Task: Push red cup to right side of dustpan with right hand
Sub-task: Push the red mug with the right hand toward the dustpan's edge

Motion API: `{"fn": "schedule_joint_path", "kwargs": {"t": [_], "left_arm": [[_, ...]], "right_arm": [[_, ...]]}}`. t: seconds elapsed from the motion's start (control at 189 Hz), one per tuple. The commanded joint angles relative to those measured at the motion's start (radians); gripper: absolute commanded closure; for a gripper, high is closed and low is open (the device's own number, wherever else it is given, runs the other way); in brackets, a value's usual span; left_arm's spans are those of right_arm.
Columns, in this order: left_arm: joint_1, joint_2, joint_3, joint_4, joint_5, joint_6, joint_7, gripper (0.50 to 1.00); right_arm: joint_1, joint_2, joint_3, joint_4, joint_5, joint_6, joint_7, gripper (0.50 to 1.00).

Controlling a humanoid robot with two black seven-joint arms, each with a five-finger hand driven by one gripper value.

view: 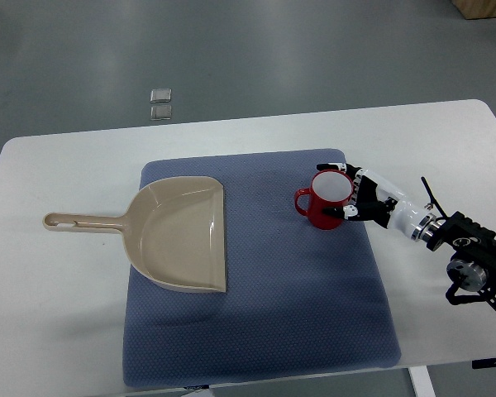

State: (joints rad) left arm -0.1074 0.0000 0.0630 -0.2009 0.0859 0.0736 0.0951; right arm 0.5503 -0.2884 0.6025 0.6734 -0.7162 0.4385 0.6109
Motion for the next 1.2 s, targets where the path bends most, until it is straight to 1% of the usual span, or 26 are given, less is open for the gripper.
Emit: {"fn": "schedule_joint_path", "kwargs": {"t": [0.0,0.322,0.513,1.195], "left_arm": [[0.000,0.000,0.000,0.000,0.000,0.000,0.000,0.500],[0.000,0.000,0.000,0.000,0.000,0.000,0.000,0.500],[0.000,0.000,0.000,0.000,0.000,0.000,0.000,0.500],[0.000,0.000,0.000,0.000,0.000,0.000,0.000,0.500]], "right_arm": [[0.000,0.009,-0.013,0.000,0.000,-0.018,0.000,0.568],[0.000,0.052,-0.027,0.000,0.000,-0.043,0.000,0.568],[0.013,0.087,-0.047,0.000,0.000,-0.073,0.000,0.568],[0.028,0.170,-0.055,0.003,-0.026,-0.096,0.000,0.568]]}}
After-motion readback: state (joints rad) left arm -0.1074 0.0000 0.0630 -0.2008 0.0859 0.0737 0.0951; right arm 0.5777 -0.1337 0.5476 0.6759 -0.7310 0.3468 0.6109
